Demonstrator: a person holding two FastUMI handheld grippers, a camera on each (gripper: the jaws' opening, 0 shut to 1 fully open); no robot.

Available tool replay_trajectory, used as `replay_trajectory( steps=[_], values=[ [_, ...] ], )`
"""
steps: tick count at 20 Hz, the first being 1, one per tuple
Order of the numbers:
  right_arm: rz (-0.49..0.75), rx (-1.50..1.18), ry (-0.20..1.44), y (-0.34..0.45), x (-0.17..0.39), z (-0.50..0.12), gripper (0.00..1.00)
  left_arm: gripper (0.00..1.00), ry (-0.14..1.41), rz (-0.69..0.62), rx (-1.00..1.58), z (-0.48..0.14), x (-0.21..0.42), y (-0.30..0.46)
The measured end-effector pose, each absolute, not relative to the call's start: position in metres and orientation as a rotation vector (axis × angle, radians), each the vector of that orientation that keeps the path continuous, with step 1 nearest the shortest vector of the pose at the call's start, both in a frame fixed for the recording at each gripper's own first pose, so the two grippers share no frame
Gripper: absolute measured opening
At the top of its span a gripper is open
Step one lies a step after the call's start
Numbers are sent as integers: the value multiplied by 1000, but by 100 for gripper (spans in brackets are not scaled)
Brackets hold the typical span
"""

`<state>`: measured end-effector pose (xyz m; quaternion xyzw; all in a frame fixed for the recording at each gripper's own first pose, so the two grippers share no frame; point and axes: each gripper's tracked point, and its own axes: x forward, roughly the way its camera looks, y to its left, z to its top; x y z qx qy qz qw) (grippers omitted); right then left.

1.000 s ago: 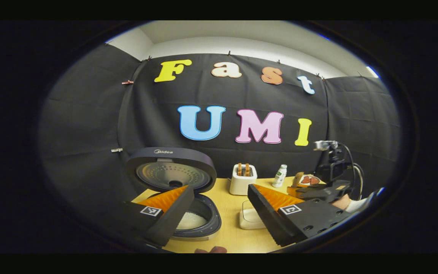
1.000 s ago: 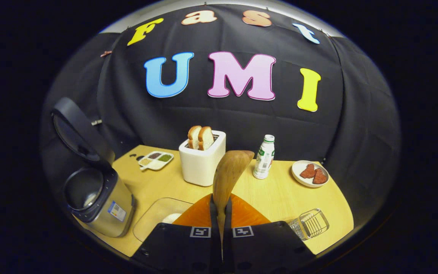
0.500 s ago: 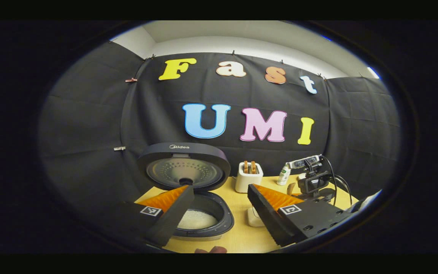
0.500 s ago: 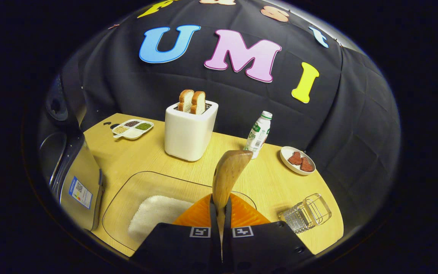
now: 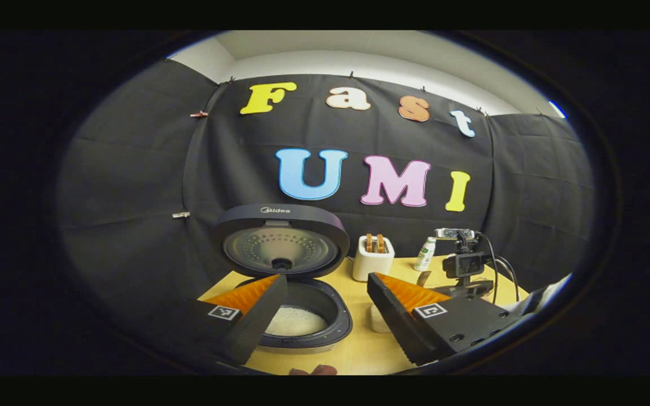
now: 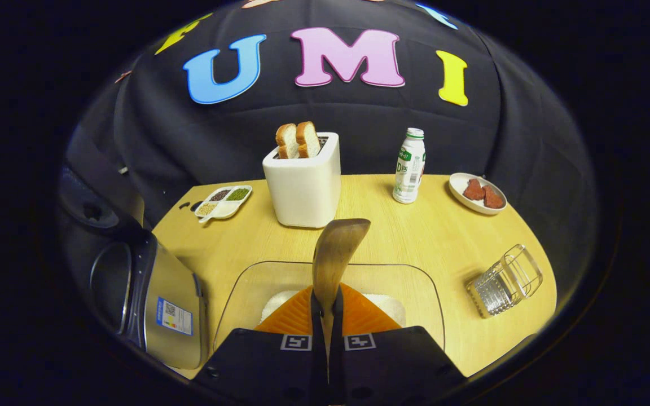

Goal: Close the left gripper, press the button to open the rice cooker; take a wooden spoon from the chopstick holder with the right hand, scoop a spoonful of rice and pour it into the rice cooker, then put the wooden spoon back into the chopstick holder.

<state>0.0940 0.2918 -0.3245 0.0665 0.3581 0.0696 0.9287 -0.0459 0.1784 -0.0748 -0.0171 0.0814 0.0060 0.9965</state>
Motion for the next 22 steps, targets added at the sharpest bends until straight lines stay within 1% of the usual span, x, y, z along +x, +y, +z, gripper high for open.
replay_trajectory(
  steps=[5,10,11,12,13,18,22],
  values=[
    [134,406,765,277,97,-324,6,96,158,17,-37,-75,-48,179],
    [93,607,746,256,104,-313,6,96,155,23,-39,-74,-52,179],
    [86,642,743,252,104,-310,6,94,154,25,-39,-75,-53,178],
    [82,680,739,248,106,-308,6,94,155,26,-41,-75,-54,178],
    [76,722,735,243,106,-306,6,96,156,26,-44,-76,-56,176],
    [29,938,727,222,108,-300,6,96,155,32,-68,-76,-65,173],
    [49,1082,727,222,103,-287,6,97,154,40,-76,-76,-72,172]
  ],
)
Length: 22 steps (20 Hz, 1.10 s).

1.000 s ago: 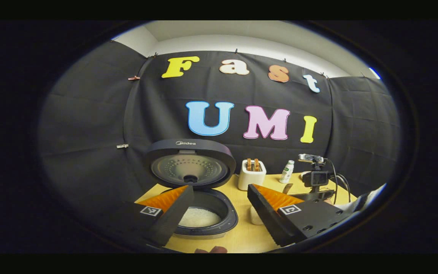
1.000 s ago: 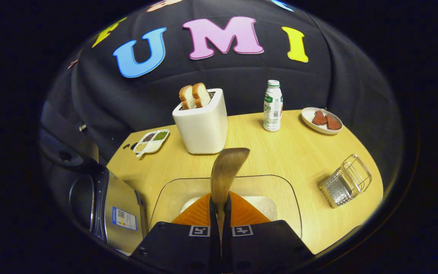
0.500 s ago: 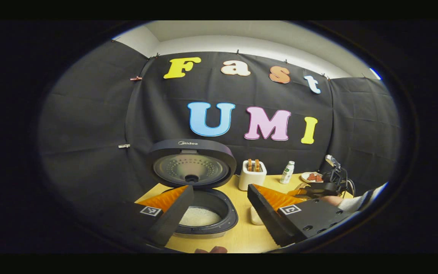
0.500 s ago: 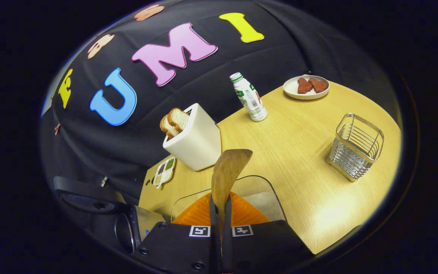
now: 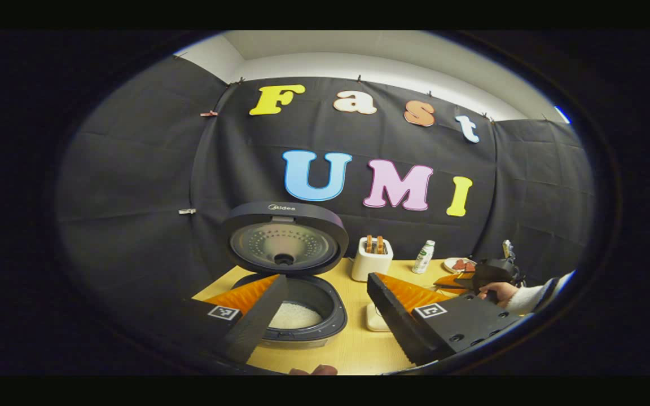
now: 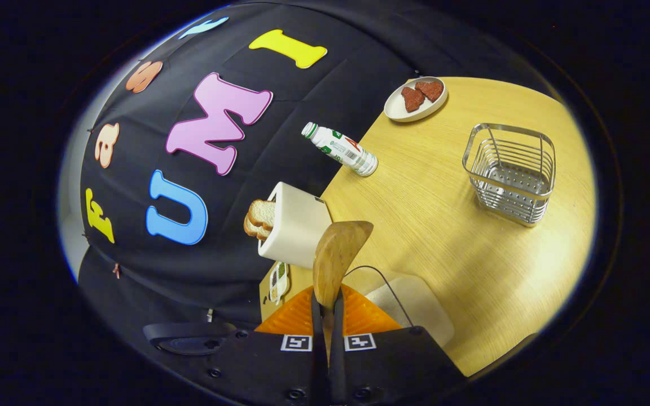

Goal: Close the left gripper, press the button to open the rice cooker; take a wooden spoon from the chopstick holder with the right hand, scoop a spoonful of rice and pour it into the rice cooker, then put the wooden spoon back into the chopstick holder.

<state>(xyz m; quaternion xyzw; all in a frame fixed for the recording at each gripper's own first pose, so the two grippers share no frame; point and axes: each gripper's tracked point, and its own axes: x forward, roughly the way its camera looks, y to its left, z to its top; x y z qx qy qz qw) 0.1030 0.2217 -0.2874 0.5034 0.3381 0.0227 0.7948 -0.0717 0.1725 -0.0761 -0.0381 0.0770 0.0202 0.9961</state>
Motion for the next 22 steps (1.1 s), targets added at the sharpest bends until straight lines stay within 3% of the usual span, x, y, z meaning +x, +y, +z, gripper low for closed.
replay_trajectory(
  steps=[8,22],
  values=[
    [161,1324,772,261,83,-239,6,95,138,78,-88,-74,-88,174],
    [377,1187,714,398,49,-124,6,95,140,151,-54,-78,-126,185]
  ],
)
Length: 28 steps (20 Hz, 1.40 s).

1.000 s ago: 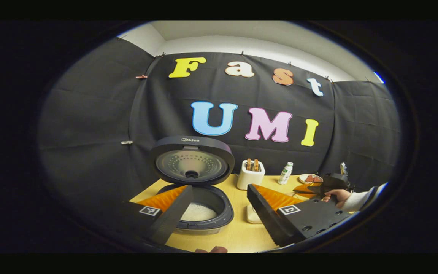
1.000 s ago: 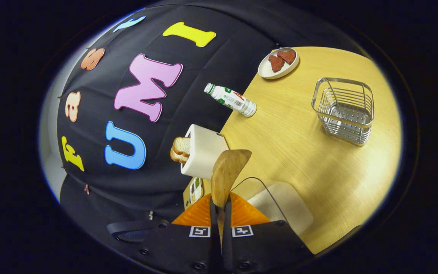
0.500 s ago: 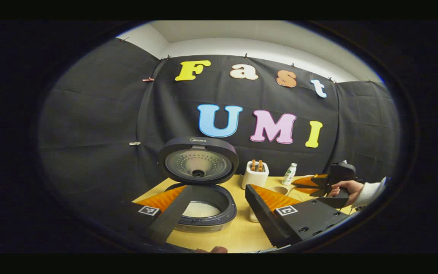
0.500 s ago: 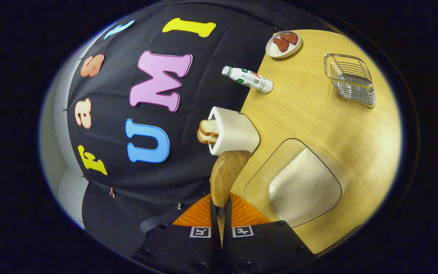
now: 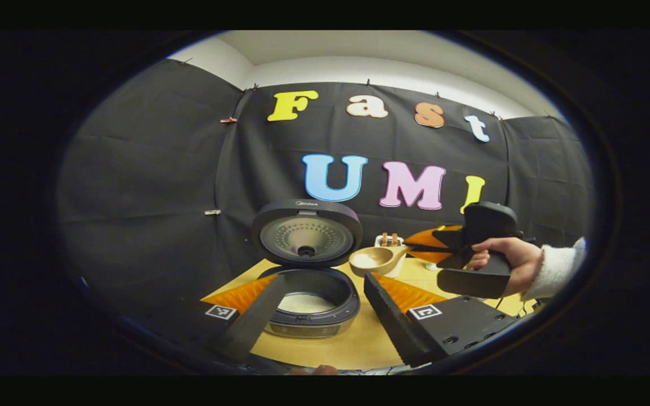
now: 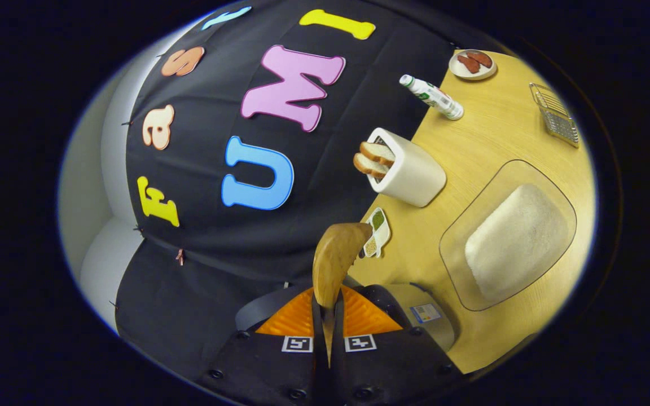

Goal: Close the left gripper, press the button to open the rice cooker; take a wooden spoon from the chopstick holder with the right hand, scoop a spoonful of rice and pour it into the rice cooker, then put the wooden spoon back into the chopstick holder.

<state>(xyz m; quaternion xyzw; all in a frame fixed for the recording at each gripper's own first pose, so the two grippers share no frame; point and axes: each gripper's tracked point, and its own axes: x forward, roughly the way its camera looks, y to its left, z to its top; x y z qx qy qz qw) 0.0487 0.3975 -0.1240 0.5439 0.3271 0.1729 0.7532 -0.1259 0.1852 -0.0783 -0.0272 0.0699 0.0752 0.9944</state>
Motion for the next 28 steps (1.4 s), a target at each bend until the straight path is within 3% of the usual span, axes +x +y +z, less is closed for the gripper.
replay_trajectory(
  steps=[17,28],
  values=[
    [612,496,529,490,30,-139,6,92,166,211,-54,-92,-112,228],
    [757,229,384,514,8,-142,5,95,200,244,-53,-110,-112,252]
  ],
)
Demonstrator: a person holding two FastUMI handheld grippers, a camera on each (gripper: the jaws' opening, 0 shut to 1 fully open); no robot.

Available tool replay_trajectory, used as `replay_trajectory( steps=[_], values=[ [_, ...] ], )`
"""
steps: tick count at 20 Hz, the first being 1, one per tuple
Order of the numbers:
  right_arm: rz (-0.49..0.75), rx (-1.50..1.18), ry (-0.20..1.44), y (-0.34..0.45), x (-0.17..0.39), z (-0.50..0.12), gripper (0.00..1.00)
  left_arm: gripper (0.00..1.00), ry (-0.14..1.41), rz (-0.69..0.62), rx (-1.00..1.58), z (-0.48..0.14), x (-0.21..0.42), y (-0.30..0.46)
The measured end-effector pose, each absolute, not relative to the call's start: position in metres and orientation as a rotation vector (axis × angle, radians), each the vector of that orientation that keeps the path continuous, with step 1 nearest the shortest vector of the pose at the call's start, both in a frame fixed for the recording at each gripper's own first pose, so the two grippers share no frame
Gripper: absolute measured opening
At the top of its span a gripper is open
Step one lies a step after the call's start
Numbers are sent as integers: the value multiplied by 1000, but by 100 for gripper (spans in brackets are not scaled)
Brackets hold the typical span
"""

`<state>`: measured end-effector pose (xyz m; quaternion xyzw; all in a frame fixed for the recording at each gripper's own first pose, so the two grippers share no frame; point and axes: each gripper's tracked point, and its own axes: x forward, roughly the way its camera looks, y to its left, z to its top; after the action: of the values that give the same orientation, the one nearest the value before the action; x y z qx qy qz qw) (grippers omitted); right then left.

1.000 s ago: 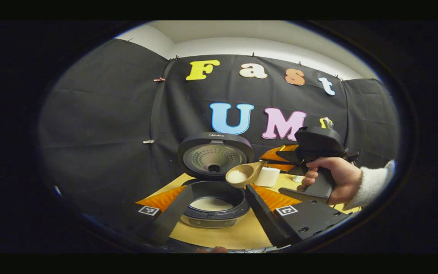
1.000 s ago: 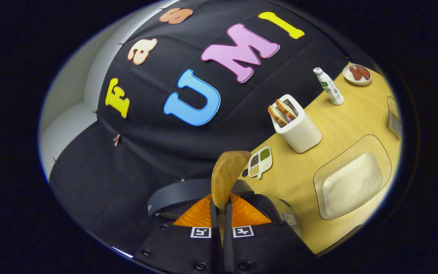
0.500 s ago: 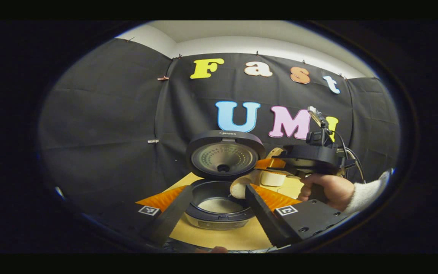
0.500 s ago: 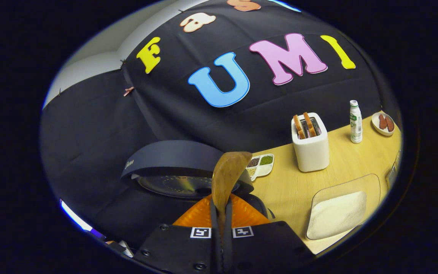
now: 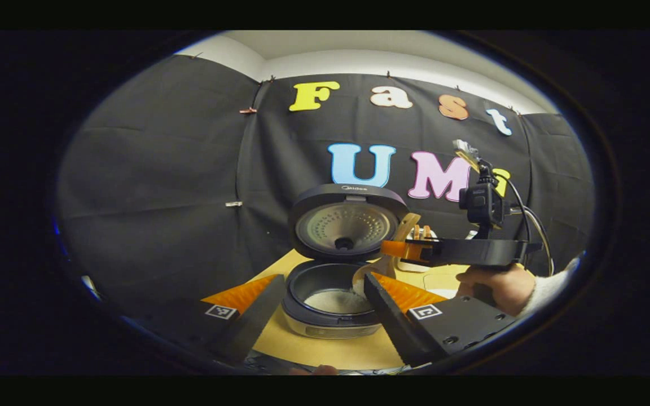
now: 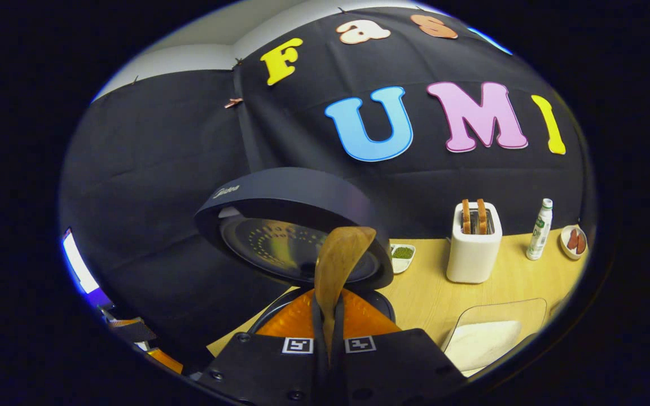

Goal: Close the left gripper, press the button to open the rice cooker; take a wooden spoon from the chopstick holder with the right hand, scoop a spoonful of rice and pour it into the rice cooker, then put the wooden spoon back into the chopstick holder.

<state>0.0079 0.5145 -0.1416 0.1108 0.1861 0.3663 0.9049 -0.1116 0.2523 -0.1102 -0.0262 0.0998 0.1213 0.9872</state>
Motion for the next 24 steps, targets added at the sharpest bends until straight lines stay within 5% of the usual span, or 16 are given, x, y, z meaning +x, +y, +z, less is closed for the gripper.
replay_trajectory(
  steps=[17,24],
  values=[
    [1012,-239,-67,537,-37,-104,5,95,244,214,-69,-132,-105,240],
    [1016,-270,-68,530,-28,-103,5,95,232,221,-80,-129,-103,244]
  ],
)
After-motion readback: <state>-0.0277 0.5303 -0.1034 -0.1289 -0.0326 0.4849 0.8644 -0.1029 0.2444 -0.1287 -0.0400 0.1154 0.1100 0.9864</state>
